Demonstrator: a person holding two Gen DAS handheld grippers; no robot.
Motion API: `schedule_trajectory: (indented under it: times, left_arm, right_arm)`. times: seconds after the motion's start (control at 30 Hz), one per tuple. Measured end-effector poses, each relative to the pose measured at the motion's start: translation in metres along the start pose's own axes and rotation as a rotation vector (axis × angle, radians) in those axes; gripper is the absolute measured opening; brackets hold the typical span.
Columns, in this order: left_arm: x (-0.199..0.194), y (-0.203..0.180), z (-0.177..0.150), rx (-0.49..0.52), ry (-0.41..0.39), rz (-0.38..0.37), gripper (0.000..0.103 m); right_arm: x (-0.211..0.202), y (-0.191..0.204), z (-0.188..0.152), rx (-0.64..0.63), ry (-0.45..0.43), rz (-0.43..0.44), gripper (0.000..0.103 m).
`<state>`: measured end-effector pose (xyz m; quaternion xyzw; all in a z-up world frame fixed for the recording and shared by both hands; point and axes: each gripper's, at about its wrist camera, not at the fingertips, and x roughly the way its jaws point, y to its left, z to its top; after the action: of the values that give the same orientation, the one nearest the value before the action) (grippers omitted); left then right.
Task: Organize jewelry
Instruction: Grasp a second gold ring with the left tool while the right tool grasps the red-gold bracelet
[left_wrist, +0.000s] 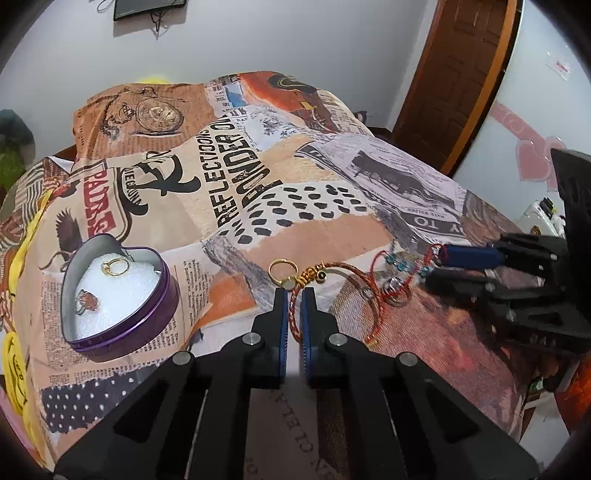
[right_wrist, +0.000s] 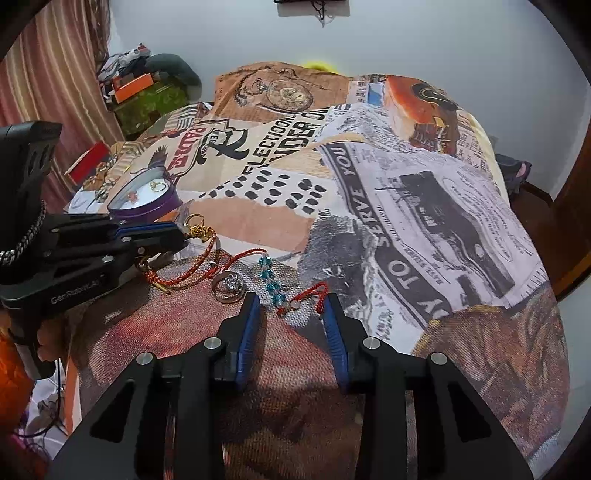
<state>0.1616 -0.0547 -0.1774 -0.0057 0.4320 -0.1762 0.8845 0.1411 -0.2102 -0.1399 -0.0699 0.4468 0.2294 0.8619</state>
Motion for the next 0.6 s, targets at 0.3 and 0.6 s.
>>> schedule_trajectory:
  times: [0.3, 0.6]
  left_arm:
    - [0.003, 0.011, 0.012, -0.004, 0.017, 0.041, 0.017]
    - [0.017, 0.006, 0.019, 0.013, 0.03, 0.033, 0.03]
  right_arm:
    - [-0.013, -0.007, 0.012, 0.065, -0.022, 0.018, 0.033]
    - [-0.01, -0.009, 0.013, 0.087, -0.014, 0.038, 0.033]
